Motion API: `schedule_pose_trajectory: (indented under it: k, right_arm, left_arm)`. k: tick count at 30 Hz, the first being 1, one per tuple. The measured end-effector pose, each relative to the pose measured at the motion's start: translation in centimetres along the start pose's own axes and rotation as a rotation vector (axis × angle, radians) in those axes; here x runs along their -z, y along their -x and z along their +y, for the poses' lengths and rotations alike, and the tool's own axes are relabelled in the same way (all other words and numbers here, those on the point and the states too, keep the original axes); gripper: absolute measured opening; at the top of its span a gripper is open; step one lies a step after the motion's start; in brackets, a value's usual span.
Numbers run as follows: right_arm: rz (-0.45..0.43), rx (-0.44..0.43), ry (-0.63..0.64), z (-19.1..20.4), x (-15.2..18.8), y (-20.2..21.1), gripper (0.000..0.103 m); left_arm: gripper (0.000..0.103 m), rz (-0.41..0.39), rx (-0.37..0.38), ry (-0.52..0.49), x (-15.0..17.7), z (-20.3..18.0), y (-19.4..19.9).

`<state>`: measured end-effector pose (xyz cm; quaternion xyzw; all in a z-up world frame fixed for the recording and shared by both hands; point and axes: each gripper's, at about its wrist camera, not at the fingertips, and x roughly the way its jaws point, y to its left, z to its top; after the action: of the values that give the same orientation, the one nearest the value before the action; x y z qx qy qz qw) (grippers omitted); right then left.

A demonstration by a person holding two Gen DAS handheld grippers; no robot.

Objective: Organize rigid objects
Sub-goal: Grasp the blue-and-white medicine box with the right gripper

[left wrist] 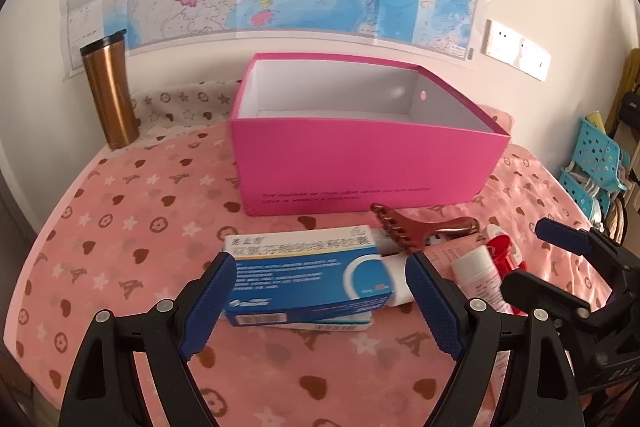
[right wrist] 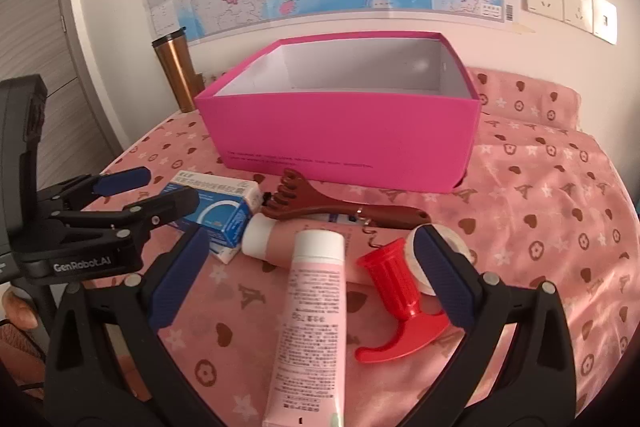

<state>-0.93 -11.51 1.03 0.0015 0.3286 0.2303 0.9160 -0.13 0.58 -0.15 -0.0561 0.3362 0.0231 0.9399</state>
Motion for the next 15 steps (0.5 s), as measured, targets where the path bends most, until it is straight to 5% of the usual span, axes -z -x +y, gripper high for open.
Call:
schedule_pose_trajectory:
  k: [9, 15]
  right_arm:
    - [0.030, -0.133, 0.054, 2.4, -0.8, -1.5, 0.097]
    - [0.066, -0.249, 0.078, 4.5, -1.5, -3.5, 0.077]
  left_arm:
    - [0.085, 0.023, -0.006, 0.030, 0.4, 3.4, -0.3]
    - [0.071, 0.054, 0.053, 0.037, 0.7, 5.1, -1.1]
